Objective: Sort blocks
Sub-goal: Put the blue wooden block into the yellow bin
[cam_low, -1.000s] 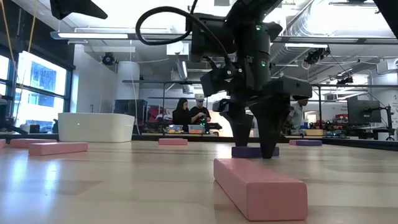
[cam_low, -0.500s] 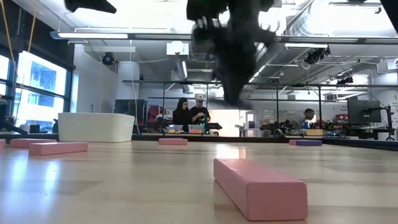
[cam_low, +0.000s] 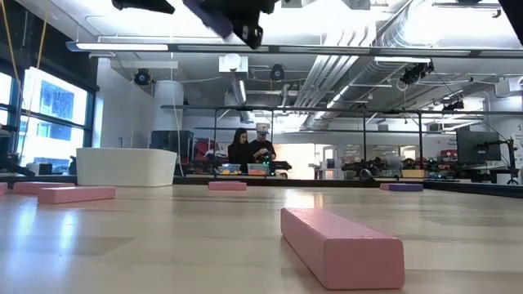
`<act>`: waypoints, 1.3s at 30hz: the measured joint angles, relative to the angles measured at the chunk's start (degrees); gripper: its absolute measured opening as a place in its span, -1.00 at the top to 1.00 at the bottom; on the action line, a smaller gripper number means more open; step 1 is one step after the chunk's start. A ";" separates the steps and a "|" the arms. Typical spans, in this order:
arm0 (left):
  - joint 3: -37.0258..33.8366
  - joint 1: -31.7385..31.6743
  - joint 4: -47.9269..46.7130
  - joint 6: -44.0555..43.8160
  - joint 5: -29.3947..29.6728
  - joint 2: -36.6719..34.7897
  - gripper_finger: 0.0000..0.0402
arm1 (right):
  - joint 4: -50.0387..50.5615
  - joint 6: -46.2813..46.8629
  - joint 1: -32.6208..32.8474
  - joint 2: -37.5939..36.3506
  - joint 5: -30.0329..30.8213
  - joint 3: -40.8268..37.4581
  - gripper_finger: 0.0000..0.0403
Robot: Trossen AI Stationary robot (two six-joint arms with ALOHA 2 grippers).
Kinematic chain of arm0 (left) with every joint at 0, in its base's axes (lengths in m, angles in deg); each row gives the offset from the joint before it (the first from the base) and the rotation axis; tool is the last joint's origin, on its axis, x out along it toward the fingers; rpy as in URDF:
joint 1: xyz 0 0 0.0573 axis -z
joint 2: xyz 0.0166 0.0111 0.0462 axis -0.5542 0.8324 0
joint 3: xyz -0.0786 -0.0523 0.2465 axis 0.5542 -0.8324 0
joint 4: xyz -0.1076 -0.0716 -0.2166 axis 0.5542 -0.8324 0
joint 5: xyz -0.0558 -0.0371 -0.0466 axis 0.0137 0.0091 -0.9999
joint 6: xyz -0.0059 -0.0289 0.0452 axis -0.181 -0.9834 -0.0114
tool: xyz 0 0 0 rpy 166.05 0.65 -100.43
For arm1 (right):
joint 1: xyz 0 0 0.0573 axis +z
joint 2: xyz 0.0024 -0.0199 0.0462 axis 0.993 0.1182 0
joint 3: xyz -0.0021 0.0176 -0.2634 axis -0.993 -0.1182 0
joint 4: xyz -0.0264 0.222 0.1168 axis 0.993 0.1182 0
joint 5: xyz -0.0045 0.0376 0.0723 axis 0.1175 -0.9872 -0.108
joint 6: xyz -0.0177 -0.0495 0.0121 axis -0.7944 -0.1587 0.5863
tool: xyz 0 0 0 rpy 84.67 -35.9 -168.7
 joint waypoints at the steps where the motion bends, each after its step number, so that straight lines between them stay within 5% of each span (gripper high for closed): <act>1: 0.00 0.00 0.28 2.83 -2.31 0.19 -0.22 | -0.62 0.64 -0.04 -0.07 -1.71 0.06 0.98; 6: -0.07 0.62 1.00 27.80 -8.29 4.64 -0.22 | 0.15 1.64 -0.06 0.00 -7.84 -0.03 0.99; 18: -0.01 1.77 15.96 59.11 -10.28 15.86 -0.22 | 6.08 4.17 0.13 0.00 -14.50 -0.05 1.00; 27: -0.02 2.43 20.84 66.65 -15.15 17.23 -0.19 | 8.86 4.50 0.11 0.00 -14.89 -0.05 1.00; 39: -0.02 0.68 22.36 66.84 -20.80 19.54 0.22 | 8.49 5.55 0.02 0.00 -15.31 -0.05 1.00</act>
